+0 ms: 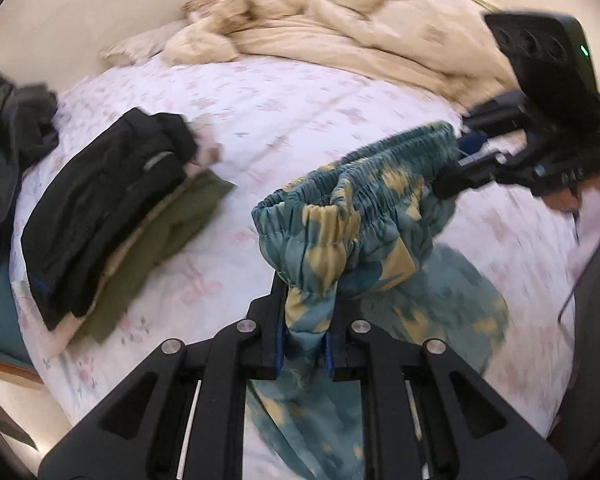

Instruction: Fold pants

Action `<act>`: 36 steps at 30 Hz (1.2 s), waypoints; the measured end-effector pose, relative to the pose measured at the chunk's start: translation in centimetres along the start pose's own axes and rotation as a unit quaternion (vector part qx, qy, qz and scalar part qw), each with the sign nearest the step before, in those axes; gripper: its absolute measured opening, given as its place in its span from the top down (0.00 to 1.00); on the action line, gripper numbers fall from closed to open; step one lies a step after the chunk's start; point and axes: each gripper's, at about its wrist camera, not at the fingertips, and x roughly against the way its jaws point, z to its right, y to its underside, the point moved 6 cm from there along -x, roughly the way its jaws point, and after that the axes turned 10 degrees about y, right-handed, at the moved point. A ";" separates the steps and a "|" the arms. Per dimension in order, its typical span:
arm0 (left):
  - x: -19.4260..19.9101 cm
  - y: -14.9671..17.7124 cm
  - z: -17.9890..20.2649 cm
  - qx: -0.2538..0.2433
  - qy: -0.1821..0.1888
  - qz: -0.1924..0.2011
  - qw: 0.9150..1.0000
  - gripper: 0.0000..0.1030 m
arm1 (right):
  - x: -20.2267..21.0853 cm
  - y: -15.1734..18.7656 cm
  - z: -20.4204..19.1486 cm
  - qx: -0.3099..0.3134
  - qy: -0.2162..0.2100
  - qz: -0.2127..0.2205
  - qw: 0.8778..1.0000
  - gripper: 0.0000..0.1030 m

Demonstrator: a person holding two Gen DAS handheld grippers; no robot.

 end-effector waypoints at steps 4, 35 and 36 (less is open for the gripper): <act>0.2 3.2 4.8 -0.064 -0.009 -0.019 0.998 0.89 | 1.7 4.2 -3.0 0.030 0.011 -0.010 0.999 0.79; -7.8 10.8 8.4 0.249 0.044 -0.136 0.958 0.55 | -4.5 14.2 -7.4 -0.131 0.035 -0.166 0.977 0.78; -8.2 11.6 8.5 0.266 0.052 -0.145 0.952 0.53 | -4.8 15.4 -7.7 -0.134 0.027 -0.188 0.973 0.78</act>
